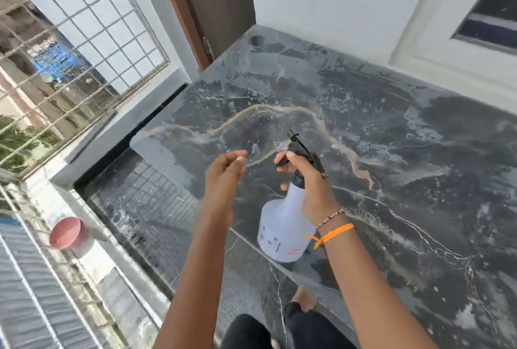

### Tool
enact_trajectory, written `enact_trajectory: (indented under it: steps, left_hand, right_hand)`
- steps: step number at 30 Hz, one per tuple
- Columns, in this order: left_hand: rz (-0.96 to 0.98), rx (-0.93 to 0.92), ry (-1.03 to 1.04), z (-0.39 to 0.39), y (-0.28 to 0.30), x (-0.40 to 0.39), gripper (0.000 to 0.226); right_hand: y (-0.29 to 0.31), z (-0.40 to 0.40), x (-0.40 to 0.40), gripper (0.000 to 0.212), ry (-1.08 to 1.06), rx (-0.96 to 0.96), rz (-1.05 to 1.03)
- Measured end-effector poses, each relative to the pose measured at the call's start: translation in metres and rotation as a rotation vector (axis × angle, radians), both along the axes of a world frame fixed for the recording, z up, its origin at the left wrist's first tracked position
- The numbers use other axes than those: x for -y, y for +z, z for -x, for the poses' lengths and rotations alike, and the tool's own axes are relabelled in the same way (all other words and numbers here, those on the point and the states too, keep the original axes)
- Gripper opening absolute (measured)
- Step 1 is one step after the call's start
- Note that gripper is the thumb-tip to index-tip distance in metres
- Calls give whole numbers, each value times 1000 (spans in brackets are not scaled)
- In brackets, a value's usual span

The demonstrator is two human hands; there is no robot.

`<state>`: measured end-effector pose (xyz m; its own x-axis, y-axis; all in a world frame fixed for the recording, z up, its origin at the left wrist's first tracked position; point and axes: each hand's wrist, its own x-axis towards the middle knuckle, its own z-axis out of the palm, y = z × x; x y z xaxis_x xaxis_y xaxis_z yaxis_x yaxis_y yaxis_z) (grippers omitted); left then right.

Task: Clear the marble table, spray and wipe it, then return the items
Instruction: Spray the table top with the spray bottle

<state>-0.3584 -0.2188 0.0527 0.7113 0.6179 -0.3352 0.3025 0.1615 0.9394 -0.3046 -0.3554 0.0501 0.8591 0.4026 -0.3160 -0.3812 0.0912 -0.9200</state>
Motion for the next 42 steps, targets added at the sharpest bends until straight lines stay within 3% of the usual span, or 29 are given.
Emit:
enact_trajectory:
  steps: [4,19,22,31,37,42]
  left_hand:
    - [-32,22,-103,-50,0,-35,14]
    - [49,-128,-392,-230,-41,-217,17]
    - [50,-181,-429,-245,-54,-229,17]
    - [97,-279,-634,-262,-75,-220,16]
    - [34,-263,-757,-262,-75,-185,16]
    - [-56,-241,-896,-248,-73,-146,13]
  right_hand:
    - [-6,-44,-37,20,-107,-125,-136]
    - [-9,-216,-202,36,-344,-351,-5]
    - [-16,-228,-213,40,-475,-416,9]
    - [-26,-206,-181,30,-559,-518,-218]
    - [-26,-181,-130,38,-880,-532,-126]
    - [-26,-157,-94,31,-855,-526,-229]
